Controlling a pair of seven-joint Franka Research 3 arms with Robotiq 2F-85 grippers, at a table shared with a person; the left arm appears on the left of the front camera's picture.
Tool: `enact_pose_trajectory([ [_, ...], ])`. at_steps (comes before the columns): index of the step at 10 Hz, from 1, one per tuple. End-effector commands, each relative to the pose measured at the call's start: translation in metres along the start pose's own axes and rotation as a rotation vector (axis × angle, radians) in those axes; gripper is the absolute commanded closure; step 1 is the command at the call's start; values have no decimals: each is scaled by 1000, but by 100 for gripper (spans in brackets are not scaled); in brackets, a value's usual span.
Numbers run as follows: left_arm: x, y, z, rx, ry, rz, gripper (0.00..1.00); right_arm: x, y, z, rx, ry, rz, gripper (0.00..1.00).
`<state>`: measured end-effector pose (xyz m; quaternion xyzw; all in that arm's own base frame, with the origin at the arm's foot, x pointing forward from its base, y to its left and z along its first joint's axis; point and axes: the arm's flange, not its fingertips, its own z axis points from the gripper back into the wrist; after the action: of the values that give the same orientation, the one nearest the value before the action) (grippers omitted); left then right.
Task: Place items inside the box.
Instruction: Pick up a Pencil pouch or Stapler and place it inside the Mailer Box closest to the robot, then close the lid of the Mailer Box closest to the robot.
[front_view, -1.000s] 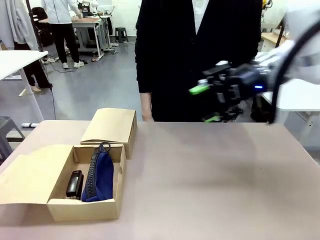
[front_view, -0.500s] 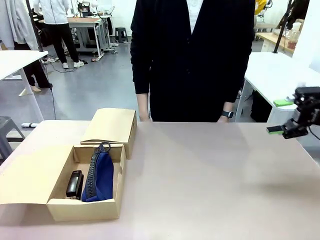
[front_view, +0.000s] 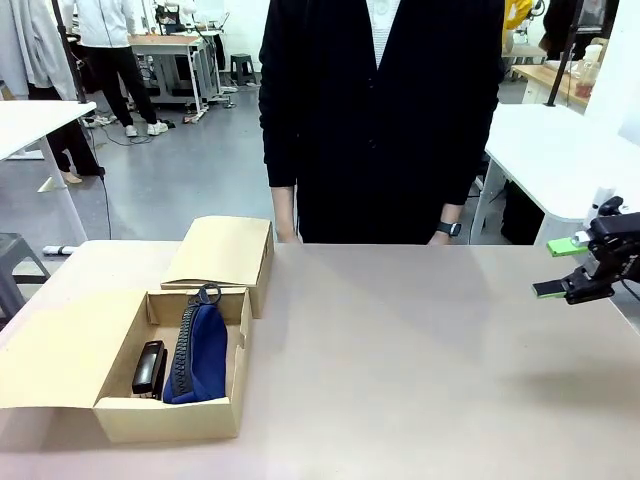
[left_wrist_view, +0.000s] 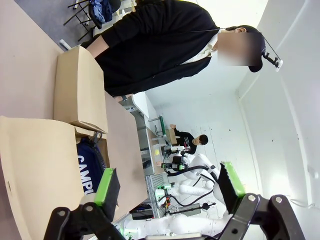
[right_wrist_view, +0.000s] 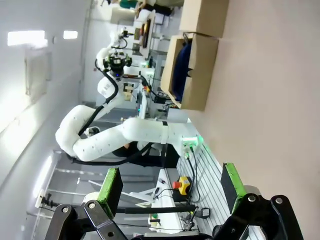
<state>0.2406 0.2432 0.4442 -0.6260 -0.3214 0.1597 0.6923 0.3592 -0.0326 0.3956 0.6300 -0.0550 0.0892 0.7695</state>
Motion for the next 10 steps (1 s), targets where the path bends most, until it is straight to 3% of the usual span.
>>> enact_pose_trajectory([
  [1,0,-1,0,-21,-8,-14,0,2,7,7,32,-15,4,0],
  [7,0,0,0,0,0,0,0,2,7,7,32,-15,4,0],
  [10,1,-54,-96,-53,328,-604,0,2,7,7,32,-15,4,0],
])
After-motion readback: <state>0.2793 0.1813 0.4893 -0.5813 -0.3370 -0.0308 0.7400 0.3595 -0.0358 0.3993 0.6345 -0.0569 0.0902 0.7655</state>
